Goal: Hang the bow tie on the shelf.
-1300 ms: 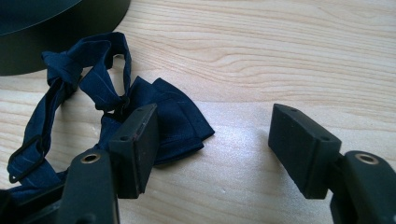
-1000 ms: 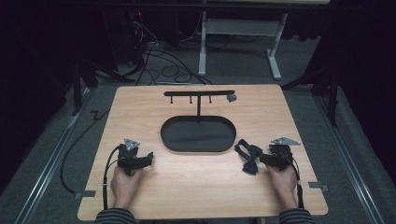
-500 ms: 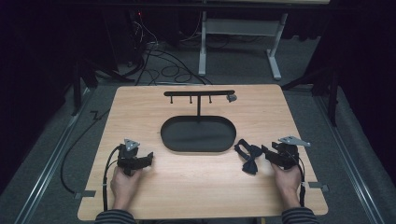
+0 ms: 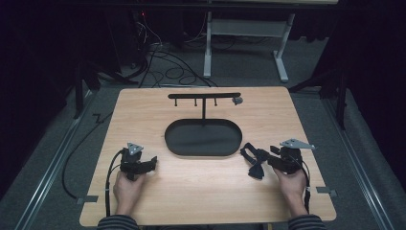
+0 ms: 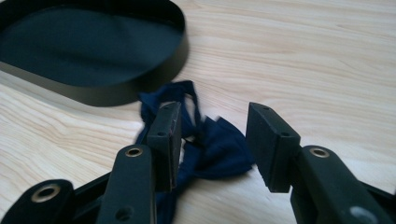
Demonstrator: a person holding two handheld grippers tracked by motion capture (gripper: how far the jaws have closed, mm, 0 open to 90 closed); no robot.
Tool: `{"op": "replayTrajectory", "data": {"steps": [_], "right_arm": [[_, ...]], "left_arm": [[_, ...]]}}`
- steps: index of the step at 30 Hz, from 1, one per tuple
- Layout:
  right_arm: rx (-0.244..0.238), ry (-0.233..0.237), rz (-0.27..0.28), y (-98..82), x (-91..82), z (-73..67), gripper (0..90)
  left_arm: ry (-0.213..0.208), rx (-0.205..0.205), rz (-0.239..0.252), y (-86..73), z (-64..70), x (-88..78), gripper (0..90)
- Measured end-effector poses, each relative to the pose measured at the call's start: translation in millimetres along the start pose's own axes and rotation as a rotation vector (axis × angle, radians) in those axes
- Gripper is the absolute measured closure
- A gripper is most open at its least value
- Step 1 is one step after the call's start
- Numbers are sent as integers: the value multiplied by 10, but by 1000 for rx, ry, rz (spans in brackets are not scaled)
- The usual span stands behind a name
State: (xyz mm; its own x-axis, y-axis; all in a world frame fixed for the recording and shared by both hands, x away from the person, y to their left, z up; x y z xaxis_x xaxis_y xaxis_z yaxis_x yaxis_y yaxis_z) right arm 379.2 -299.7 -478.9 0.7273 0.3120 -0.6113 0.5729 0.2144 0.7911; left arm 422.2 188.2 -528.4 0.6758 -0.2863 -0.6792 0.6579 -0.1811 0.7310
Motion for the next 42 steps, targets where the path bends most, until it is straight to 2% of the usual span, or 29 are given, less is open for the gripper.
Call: {"op": "replayTrajectory", "data": {"steps": [6, 12, 22, 28, 33, 36, 37, 42], "right_arm": [[-17, 45, -12, 153, 128, -134, 584], [-34, 62, -30, 229, 242, -213, 589], [-22, 47, -122, 180, 485, -155, 607], [-24, 42, -166, 132, 573, -115, 669], [-59, 37, -212, 77, 646, -133, 759], [-60, 32, -203, 66, 641, -131, 816], [-78, 22, -206, 57, 631, -139, 866], [-116, 9, -195, 25, 605, -175, 900]], "left_arm": [[-1, 0, 0, -2, 0, -2, 219], [-2, -1, 1, -3, 0, -4, 220], [-3, 0, 1, -4, 0, -5, 220], [-3, 0, 1, -4, 0, -5, 220], [-3, 0, 2, -4, 0, -4, 220], [-3, -1, 2, -5, 1, -5, 220], [-3, 0, 2, -5, 1, -5, 220], [-3, -1, 2, -6, 1, -5, 220]]}}
Point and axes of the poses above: each handheld gripper's, and its own axes: x roughly forward along the jaws, y roughly out of its top, z roughly to its right, the point moved 3 cm from there along x, roughly forward along the jaws, and after that the axes turned 4 degrees about -x, right-handed, at the moved point
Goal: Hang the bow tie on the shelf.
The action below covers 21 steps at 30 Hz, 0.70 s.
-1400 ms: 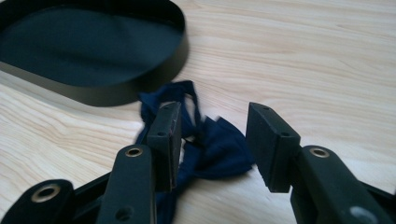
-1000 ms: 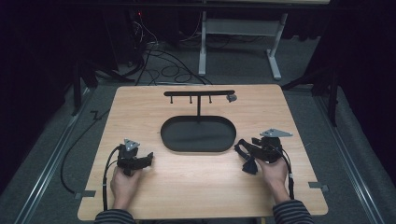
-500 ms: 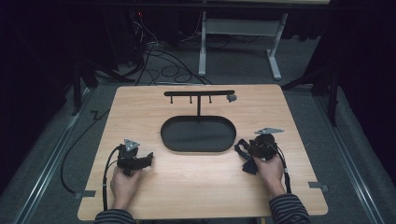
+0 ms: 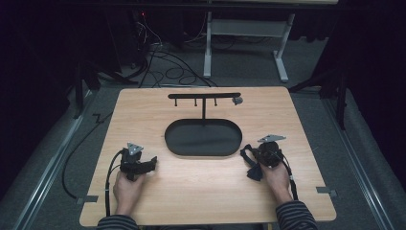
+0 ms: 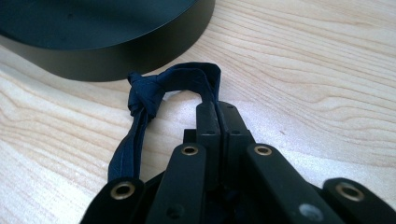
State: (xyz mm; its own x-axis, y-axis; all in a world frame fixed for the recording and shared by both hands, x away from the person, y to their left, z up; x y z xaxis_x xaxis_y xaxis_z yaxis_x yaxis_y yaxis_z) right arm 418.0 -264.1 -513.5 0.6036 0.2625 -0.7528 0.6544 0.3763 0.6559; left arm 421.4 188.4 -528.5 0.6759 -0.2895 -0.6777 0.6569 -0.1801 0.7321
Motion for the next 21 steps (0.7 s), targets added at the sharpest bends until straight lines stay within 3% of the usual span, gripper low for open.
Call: {"op": "replayTrajectory", "data": {"steps": [5, 21], "right_arm": [[-9, -1, 1, -7, -25, -17, 900], [16, 27, 132, 43, -336, 9, 900]], "left_arm": [[-2, 0, -1, -1, -1, -2, 221], [-2, 0, 0, -3, 0, -3, 221]]}}
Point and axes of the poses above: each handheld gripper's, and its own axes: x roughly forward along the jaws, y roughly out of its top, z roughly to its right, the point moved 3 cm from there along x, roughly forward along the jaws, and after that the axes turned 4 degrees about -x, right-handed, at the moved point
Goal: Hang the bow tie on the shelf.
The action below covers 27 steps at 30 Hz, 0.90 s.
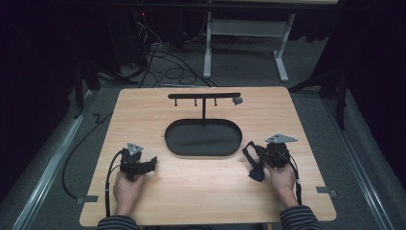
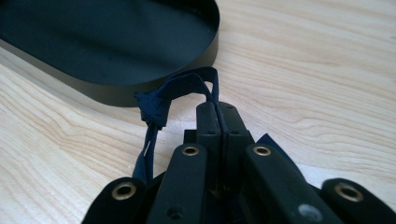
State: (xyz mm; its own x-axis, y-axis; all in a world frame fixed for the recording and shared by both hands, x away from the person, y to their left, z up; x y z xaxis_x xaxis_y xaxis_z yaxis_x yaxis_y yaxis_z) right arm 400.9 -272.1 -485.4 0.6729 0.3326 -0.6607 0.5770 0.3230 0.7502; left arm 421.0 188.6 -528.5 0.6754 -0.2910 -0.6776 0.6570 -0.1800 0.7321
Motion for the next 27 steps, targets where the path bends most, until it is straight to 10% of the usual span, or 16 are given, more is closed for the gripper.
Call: {"op": "replayTrajectory", "data": {"steps": [27], "right_arm": [[-23, 21, 136, 223, -486, -80, 900]], "left_arm": [[1, 0, 1, 0, 1, 0, 221]]}}
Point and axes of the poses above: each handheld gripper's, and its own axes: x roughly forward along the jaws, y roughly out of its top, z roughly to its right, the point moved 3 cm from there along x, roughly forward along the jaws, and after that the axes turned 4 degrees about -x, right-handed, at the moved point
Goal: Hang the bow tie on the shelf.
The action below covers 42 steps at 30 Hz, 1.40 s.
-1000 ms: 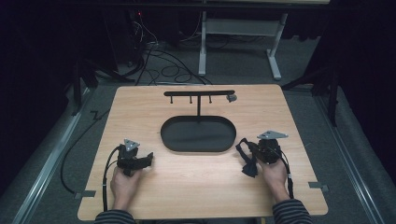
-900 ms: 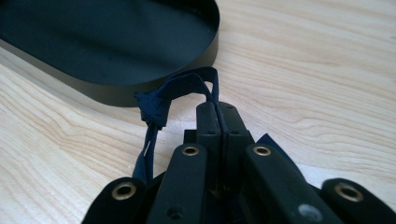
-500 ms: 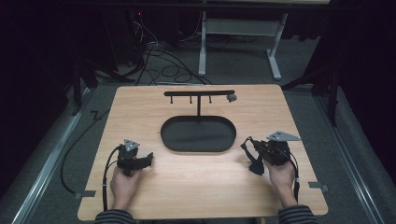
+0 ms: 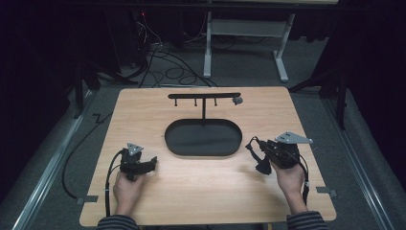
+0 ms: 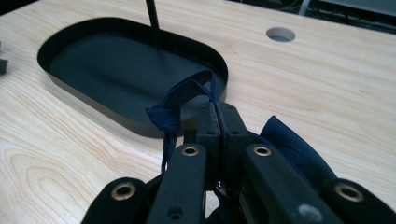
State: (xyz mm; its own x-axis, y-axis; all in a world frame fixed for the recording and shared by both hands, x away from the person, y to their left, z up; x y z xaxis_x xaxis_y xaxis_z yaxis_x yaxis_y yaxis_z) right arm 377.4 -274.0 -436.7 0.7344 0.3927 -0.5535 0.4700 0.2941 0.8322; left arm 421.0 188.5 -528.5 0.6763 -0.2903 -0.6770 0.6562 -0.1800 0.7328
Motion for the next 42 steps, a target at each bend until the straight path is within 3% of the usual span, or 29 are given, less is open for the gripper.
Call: {"op": "replayTrajectory", "data": {"steps": [31, 42], "right_arm": [[-67, 77, 73, 544, 132, -197, 900], [-66, 84, 101, 689, 174, -184, 900]], "left_arm": [[1, 0, 0, 0, 0, 0, 221], [2, 1, 0, 0, 1, 0, 221]]}}
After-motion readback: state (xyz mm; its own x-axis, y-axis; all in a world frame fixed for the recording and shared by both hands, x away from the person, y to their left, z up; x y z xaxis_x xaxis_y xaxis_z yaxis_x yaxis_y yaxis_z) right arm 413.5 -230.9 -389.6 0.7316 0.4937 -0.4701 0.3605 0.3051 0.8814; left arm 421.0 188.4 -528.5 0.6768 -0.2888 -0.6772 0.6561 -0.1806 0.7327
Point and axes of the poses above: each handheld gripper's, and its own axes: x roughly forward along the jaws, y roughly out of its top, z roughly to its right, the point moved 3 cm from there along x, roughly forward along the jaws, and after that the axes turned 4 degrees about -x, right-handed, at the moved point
